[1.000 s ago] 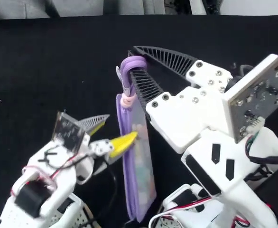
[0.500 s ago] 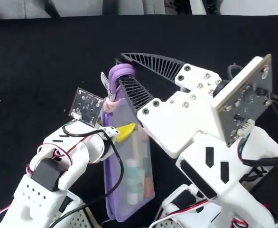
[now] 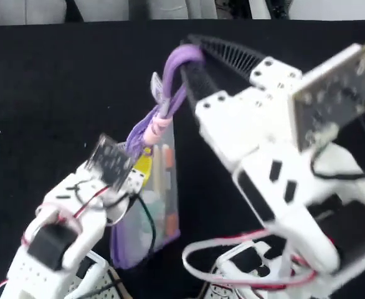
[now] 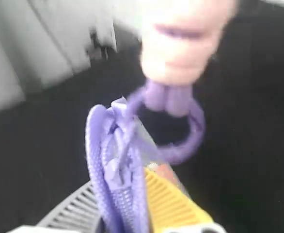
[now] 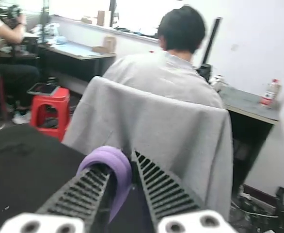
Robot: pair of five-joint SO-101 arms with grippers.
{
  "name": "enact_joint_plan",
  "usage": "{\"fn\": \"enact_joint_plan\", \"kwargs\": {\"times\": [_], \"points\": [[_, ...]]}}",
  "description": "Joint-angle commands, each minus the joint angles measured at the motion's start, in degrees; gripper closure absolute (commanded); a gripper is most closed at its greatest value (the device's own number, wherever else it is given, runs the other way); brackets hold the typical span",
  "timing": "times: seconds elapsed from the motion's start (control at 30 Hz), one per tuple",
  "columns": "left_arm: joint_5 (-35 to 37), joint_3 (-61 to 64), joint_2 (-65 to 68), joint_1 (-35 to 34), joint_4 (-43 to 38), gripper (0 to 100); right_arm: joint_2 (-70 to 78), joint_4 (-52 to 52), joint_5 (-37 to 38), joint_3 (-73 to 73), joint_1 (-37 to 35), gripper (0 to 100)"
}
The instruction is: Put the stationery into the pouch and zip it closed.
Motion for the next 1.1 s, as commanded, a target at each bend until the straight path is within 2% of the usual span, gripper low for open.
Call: {"fn": "enact_joint_plan", "kwargs": {"times": [0.0,0.1,0.23,0.43,0.53,0.8,1.07], "points": [[-5.4,5.8,-14.1,-0.9,-3.8,97,-1.5,-10.2,0.2,6.9,5.4,98.8],[-6.8,12.7,-23.7,0.0,-3.9,97,-1.5,-17.1,0.1,9.9,7.5,98.8],[-9.5,13.7,-22.2,1.8,-4.4,97,-1.5,-25.8,0.4,9.1,7.9,98.8],[-9.0,15.9,-23.7,1.3,-6.9,97,-0.9,-26.3,5.0,2.8,8.1,98.8],[-7.1,14.8,-23.7,1.2,-6.7,97,-0.9,-26.6,7.2,2.7,11.5,98.8],[-5.5,14.2,-23.7,1.3,-7.0,97,3.6,-35.1,7.4,5.2,22.2,98.8],[-2.5,10.8,-23.7,1.3,-6.5,97,14.3,-33.9,7.0,5.4,22.9,98.8]]}}
